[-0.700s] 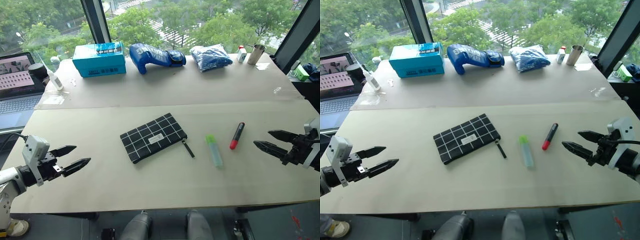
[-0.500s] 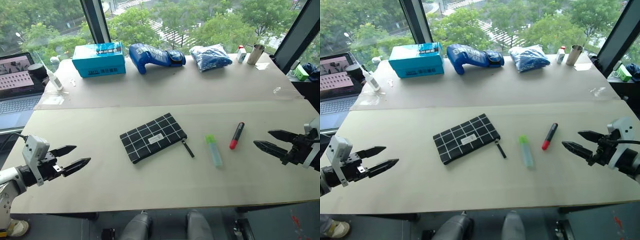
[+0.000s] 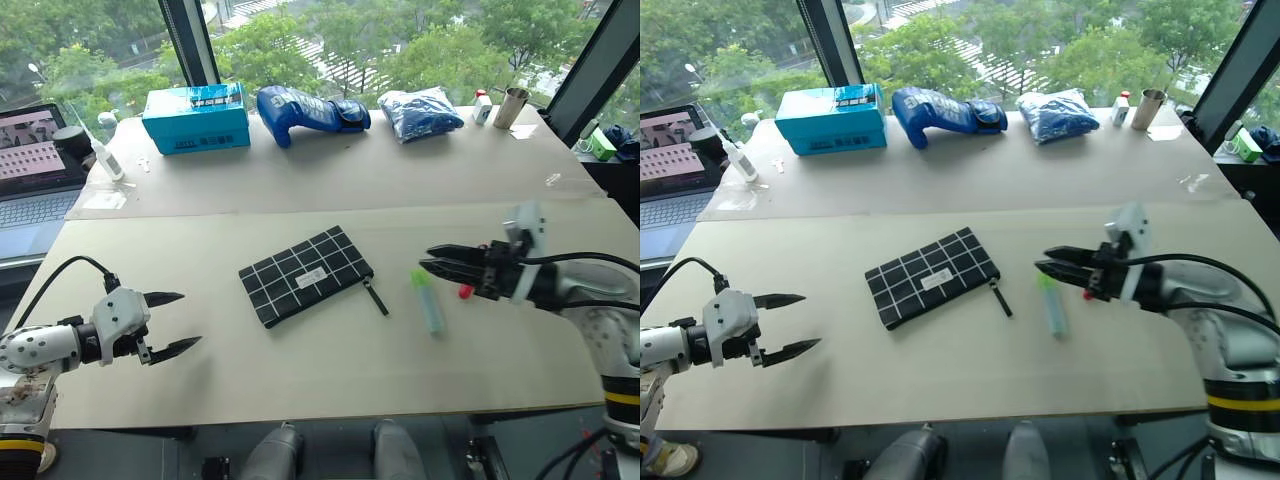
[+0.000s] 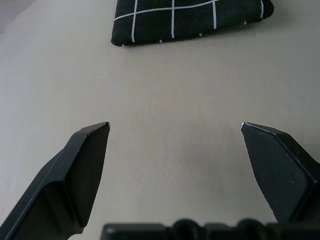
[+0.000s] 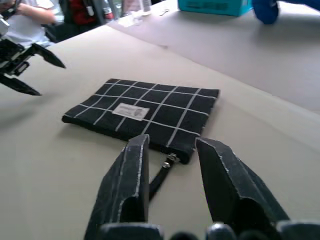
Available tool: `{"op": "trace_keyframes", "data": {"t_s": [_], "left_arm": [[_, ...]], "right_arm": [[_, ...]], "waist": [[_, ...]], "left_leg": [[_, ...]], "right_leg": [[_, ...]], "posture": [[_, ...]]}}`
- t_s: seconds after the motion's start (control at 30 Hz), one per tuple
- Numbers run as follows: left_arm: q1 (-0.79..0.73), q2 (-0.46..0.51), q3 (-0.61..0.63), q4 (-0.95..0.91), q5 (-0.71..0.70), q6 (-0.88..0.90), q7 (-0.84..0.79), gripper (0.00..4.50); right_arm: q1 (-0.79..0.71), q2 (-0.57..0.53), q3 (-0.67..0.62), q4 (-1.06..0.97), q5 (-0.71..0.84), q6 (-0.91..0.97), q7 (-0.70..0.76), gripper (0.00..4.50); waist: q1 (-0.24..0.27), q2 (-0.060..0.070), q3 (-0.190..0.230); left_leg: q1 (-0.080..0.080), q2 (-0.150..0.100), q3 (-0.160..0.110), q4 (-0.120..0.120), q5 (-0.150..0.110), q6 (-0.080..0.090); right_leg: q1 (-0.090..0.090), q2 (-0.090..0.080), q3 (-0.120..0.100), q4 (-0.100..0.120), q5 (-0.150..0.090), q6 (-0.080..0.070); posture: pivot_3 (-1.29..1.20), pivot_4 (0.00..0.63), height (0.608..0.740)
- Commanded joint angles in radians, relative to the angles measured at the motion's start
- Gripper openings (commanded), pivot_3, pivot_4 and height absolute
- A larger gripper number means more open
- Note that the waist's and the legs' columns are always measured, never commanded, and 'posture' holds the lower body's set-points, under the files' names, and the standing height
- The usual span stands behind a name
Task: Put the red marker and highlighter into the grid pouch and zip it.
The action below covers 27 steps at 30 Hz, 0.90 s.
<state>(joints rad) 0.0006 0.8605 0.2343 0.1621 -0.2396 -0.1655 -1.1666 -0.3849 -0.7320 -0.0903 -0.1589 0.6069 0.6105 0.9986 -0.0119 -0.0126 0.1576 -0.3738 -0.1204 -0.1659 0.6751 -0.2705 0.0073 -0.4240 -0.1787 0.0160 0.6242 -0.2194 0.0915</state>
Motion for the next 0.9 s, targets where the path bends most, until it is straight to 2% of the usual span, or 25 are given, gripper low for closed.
{"op": "trace_keyframes", "data": {"t_s": [0.03,0.07,0.13,0.23,0.4,0.73,0.9], "left_arm": [[-0.063,-0.014,-0.022,-0.001,0.017,-0.084,0.021,4.5],[-0.072,-0.018,-0.034,0.001,0.02,-0.092,0.022,4.5],[-0.082,-0.025,-0.053,0.004,0.031,-0.111,0.028,4.5],[-0.091,-0.034,-0.077,-0.007,0.036,-0.131,0.031,4.5],[-0.11,-0.027,-0.104,-0.011,0.053,-0.148,0.034,4.5],[-0.195,-0.037,-0.21,0.052,0.177,-0.26,0.058,4.5],[-0.265,-0.085,-0.289,0.115,0.257,-0.349,0.109,4.5]], "right_arm": [[-0.088,0.092,0.143,0.073,-0.108,-0.097,0.003,0.21],[-0.117,0.123,0.177,0.109,-0.139,-0.119,-0.001,0.01],[-0.167,0.17,0.236,0.178,-0.211,-0.168,-0.012,0.01],[-0.268,0.235,0.339,0.341,-0.391,-0.268,-0.103,0.01],[-0.302,0.262,0.436,0.433,-0.509,-0.364,-0.062,0.01],[-0.294,0.29,0.533,0.517,-0.714,-0.42,-0.129,0.01],[-0.287,0.305,0.519,0.514,-0.73,-0.424,-0.137,0.01]], "waist": [[0.002,-0.001,0.0],[0.001,-0.001,0.0],[-0.001,-0.001,0.0],[-0.007,-0.001,0.0],[-0.009,-0.001,0.0],[-0.01,-0.001,-0.001],[-0.009,-0.001,-0.002]], "left_leg": [[0.0,0.0,0.0,0.0,0.0,0.0],[0.0,0.0,0.0,0.001,0.0,0.0],[0.0,0.0,0.0,0.001,0.0,0.0],[0.0,-0.002,-0.001,0.001,0.001,-0.001],[0.0,-0.002,-0.001,-0.001,0.006,-0.01],[0.001,-0.002,-0.001,0.0,0.006,-0.01],[0.006,-0.002,-0.001,0.0,0.003,-0.005]], "right_leg": [[0.0,0.0,0.0,0.0,0.0,0.0],[0.0,0.0,-0.001,0.001,0.0,0.0],[-0.001,0.0,0.0,0.002,0.0,0.0],[-0.002,0.0,0.0,0.002,0.0,0.0],[-0.005,0.001,-0.001,0.004,0.0,0.0],[-0.005,0.001,-0.001,0.005,0.0,0.0],[0.0,0.001,-0.001,0.005,0.0,0.0]], "posture": [[0.0,0.15,0.74],[0.0,0.15,0.74],[0.0,0.15,0.74],[0.0,0.15,0.74],[0.0,0.15,0.74],[0.0,0.15,0.74],[0.0,0.15,0.74]]}}
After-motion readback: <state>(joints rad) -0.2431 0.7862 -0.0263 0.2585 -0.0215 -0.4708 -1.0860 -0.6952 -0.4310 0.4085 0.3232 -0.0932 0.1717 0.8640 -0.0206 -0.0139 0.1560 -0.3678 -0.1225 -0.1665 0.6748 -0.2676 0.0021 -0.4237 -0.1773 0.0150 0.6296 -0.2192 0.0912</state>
